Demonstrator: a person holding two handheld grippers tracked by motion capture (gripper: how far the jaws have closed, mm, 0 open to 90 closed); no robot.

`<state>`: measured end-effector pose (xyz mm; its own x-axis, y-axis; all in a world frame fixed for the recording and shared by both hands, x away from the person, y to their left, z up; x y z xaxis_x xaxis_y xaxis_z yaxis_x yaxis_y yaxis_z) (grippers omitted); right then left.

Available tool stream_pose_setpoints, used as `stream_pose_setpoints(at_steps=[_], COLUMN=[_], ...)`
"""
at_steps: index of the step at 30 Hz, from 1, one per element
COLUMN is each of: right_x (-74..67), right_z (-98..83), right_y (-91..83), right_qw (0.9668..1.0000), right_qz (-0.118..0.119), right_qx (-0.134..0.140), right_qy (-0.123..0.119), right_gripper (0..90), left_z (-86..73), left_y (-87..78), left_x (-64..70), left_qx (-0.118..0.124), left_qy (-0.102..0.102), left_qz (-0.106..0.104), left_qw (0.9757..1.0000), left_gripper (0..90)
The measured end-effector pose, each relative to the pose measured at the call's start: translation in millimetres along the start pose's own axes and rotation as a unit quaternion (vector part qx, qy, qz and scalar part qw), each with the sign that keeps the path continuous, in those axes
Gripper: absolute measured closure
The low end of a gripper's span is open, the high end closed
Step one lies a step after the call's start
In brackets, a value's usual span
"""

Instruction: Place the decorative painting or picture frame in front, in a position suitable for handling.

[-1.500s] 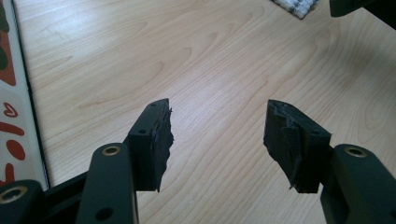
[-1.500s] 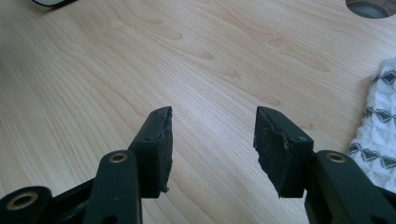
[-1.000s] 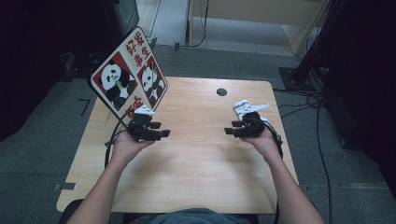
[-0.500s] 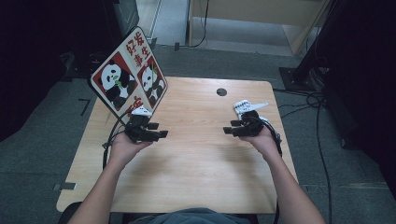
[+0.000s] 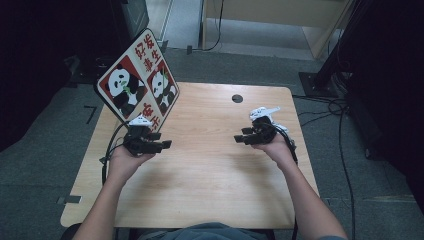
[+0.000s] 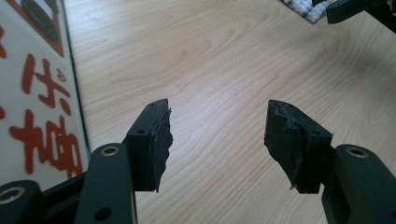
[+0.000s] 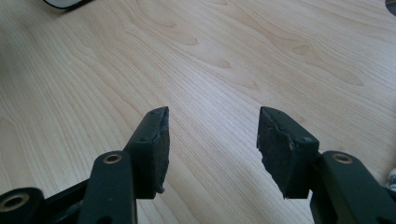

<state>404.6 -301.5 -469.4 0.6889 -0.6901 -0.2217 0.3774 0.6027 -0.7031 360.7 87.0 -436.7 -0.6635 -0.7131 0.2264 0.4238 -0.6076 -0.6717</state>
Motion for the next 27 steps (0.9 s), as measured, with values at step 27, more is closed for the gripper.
stream_pose_setpoints(at_steps=[27], right_x=[0.6], right_z=[-0.2], right_y=[6.6], right_qw=[0.9998], right_qz=[-0.002], right_qx=[-0.021], right_qy=[0.004], right_gripper=[44.5], left_z=[-10.3], left_y=[-56.5], left_x=[-28.6], left_qx=[0.036], left_qy=[-0.033], left_qz=[0.023], left_qw=[0.9985], left_gripper=[41.0])
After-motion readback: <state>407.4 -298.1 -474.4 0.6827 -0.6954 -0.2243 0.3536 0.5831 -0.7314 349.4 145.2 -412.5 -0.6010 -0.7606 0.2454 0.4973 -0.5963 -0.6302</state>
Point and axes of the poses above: each handheld gripper's, and its own axes: y roughly forward along the jaws, z roughly out of its top, x roughly to its right, the point moved 2 cm from there along y, roughly forward along the jaws
